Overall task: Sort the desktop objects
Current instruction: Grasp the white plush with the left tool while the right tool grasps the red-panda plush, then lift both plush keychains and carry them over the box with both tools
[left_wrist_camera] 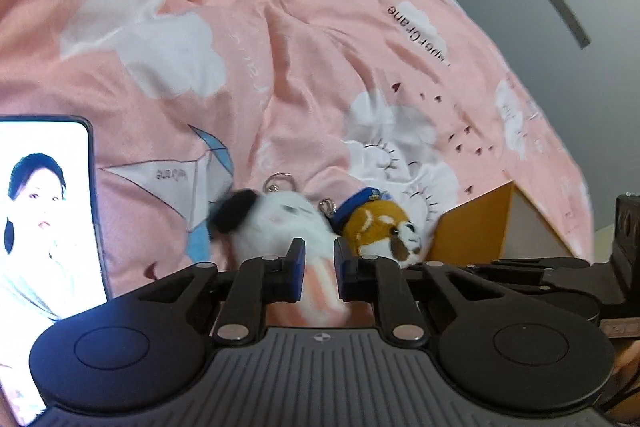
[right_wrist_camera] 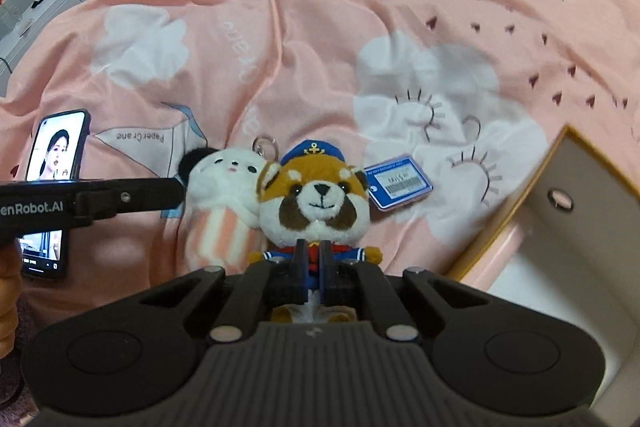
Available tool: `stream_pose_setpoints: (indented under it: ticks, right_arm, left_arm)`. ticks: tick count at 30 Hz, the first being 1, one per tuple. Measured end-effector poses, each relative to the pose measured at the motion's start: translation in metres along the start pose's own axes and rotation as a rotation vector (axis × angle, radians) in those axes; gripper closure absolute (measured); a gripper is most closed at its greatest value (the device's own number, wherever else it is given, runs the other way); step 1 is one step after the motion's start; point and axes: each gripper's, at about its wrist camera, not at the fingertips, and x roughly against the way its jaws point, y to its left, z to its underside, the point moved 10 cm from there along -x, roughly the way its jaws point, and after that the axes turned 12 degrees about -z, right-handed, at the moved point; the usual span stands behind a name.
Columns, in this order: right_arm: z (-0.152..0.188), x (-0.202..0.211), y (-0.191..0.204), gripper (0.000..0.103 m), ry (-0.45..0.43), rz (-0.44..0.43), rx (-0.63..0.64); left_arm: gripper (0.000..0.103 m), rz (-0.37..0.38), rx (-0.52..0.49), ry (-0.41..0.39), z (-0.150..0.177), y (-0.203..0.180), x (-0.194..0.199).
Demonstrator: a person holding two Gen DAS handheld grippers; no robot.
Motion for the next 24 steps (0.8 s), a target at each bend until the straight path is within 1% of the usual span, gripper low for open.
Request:
stream_pose_setpoints:
  ticks: [1, 2, 4, 6, 8, 9, 10, 11, 12, 14, 15, 16, 17, 19, 21, 23, 24]
  right_arm:
    - [0.002, -0.002, 0.002, 0.099, 0.008, 0.001, -0.008]
    - [0.003, -0.006, 0.003, 0.099, 0.014, 0.008, -0.016]
    - [0.009, -0.008, 0.012, 0.099, 0.033, 0.012, -0.021]
    - [0.013, -0.013, 0.018, 0.098, 0.047, 0.041, 0.009]
    - [0.016, -0.017, 0.018, 0.097, 0.07, 0.079, 0.029]
    - [0.016, -0.017, 0.019, 0.096, 0.078, 0.084, 0.037]
    - [0.017, -0.018, 0.02, 0.094, 0.099, 0.083, 0.045]
    - [0.017, -0.02, 0.02, 0.092, 0.123, 0.08, 0.054]
    - [0.017, -0.021, 0.021, 0.088, 0.141, 0.081, 0.058]
    - [0.016, -0.025, 0.022, 0.075, 0.175, 0.082, 0.07]
    - [0.017, -0.028, 0.024, 0.064, 0.2, 0.073, 0.086]
    - [0.019, -0.032, 0.027, 0.056, 0.23, 0.06, 0.105]
    - [0.02, -0.035, 0.029, 0.054, 0.252, 0.054, 0.118]
    - [0.022, -0.042, 0.027, 0.054, 0.274, 0.074, 0.135]
    - [0.026, -0.051, 0.022, 0.054, 0.301, 0.099, 0.145]
    - [0.028, -0.059, 0.018, 0.054, 0.314, 0.098, 0.138]
    - [0.028, -0.062, 0.016, 0.054, 0.313, 0.099, 0.127]
  left_arm:
    - [0.086, -0.016, -0.006, 0.0, 0.001, 0.0, 0.0]
    - [0.086, -0.018, -0.003, 0.01, 0.003, 0.001, 0.0]
    - [0.086, -0.002, 0.006, 0.031, 0.006, 0.001, 0.0]
    - [0.082, -0.007, 0.018, 0.046, 0.009, 0.004, 0.001]
    - [0.069, -0.022, 0.02, 0.056, 0.012, 0.004, -0.001]
    - [0.066, -0.03, 0.025, 0.06, 0.013, 0.004, -0.003]
    - [0.056, -0.034, 0.029, 0.063, 0.014, 0.002, -0.005]
    - [0.05, -0.035, 0.03, 0.066, 0.014, -0.001, -0.008]
    - [0.05, -0.043, 0.033, 0.071, 0.015, -0.003, -0.013]
    - [0.05, -0.068, 0.039, 0.098, 0.017, -0.004, -0.024]
    - [0.05, -0.081, 0.046, 0.115, 0.018, -0.003, -0.03]
    - [0.05, -0.095, 0.053, 0.129, 0.019, -0.001, -0.036]
    - [0.05, -0.108, 0.058, 0.136, 0.02, 0.001, -0.04]
    - [0.05, -0.126, 0.067, 0.137, 0.02, 0.004, -0.046]
    - [0.047, -0.125, 0.072, 0.141, 0.019, 0.006, -0.049]
    - [0.042, -0.121, 0.075, 0.15, 0.018, 0.005, -0.053]
    - [0.042, -0.12, 0.077, 0.151, 0.018, 0.005, -0.056]
